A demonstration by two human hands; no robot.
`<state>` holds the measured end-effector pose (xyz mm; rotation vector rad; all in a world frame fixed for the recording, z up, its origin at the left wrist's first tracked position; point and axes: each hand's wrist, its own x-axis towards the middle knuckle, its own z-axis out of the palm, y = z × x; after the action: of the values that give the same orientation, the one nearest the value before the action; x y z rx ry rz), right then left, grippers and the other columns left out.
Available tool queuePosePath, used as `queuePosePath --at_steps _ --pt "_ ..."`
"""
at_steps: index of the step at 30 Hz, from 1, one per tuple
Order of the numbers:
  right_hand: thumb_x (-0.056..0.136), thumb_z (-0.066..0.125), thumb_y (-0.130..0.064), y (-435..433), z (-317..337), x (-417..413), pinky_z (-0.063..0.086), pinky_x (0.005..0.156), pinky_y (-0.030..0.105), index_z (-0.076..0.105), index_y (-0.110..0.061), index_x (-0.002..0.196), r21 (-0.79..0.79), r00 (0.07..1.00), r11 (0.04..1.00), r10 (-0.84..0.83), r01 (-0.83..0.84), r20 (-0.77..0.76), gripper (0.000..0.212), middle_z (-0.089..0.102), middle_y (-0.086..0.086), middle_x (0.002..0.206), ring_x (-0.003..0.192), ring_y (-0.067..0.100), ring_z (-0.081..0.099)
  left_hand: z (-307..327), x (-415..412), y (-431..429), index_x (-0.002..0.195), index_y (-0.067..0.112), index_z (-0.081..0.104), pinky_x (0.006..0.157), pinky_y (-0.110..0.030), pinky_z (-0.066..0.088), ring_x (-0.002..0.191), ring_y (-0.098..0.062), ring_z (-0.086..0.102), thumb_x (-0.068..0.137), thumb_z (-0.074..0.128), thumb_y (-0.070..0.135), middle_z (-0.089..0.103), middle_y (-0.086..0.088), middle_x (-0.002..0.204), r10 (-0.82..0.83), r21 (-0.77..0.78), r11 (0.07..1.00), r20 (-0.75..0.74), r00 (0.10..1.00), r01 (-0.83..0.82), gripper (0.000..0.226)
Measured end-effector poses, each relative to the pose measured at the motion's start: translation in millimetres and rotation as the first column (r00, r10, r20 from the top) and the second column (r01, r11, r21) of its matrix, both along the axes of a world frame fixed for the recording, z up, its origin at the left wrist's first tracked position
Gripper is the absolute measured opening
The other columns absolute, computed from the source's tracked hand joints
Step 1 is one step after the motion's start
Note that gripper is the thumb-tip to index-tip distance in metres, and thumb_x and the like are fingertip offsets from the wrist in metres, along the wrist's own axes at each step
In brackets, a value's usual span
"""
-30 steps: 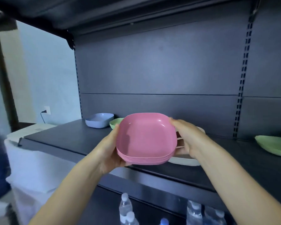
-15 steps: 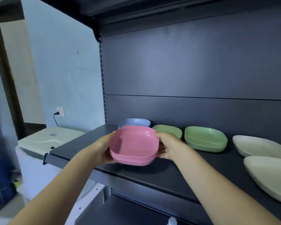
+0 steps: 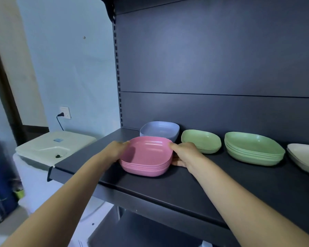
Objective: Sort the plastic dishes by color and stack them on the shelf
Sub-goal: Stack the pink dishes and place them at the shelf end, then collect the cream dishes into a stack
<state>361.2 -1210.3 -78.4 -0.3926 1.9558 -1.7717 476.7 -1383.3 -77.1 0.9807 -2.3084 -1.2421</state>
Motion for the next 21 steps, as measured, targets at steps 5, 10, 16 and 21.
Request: queuePosePath --at_steps 5,10,16,21 --pt "0.09 0.061 -0.024 9 7 2 0.053 0.068 0.03 0.056 0.001 0.117 0.112 0.998 0.991 0.07 -0.068 -0.008 0.037 0.062 0.017 0.104 0.086 0.027 0.06 3 2 -3 0.098 0.008 0.062 0.062 -0.024 0.036 0.073 -0.02 0.047 0.096 0.042 0.036 0.055 -0.007 0.083 -0.079 0.003 0.997 0.044 0.996 0.079 0.034" --pt "0.089 0.062 -0.025 23 21 6 0.052 0.068 0.028 0.055 -0.004 0.12 0.255 0.98 0.958 0.162 -0.129 -0.114 0.038 0.059 0.013 0.104 0.087 0.023 0.058 16 7 7 0.087 0.006 0.058 0.07 -0.029 0.044 0.076 -0.024 0.05 0.094 0.043 0.022 0.055 -0.012 0.084 -0.038 -0.155 0.986 0.114 0.993 0.056 0.024" --pt "0.085 0.061 -0.035 67 38 12 0.052 0.089 0.037 0.056 0.005 0.118 0.468 0.868 0.88 0.288 -0.074 -0.405 0.052 0.062 0.016 0.098 0.086 0.028 0.062 47 23 48 0.115 -0.003 0.061 0.082 -0.029 0.041 0.101 -0.029 0.054 0.097 0.037 0.023 0.062 -0.019 0.118 0.103 -0.612 0.783 0.306 0.946 0.113 0.039" --pt "0.087 0.059 -0.038 142 61 21 0.047 0.095 0.035 0.059 0.0 0.12 0.64 0.692 0.764 0.42 0.08 -0.587 0.05 0.062 0.014 0.12 0.106 0.028 0.06 64 40 106 0.116 0.002 0.06 0.088 -0.03 0.041 0.112 -0.031 0.052 0.099 0.031 0.023 0.058 -0.018 0.119 0.116 -0.754 0.628 0.338 0.934 0.195 0.039"
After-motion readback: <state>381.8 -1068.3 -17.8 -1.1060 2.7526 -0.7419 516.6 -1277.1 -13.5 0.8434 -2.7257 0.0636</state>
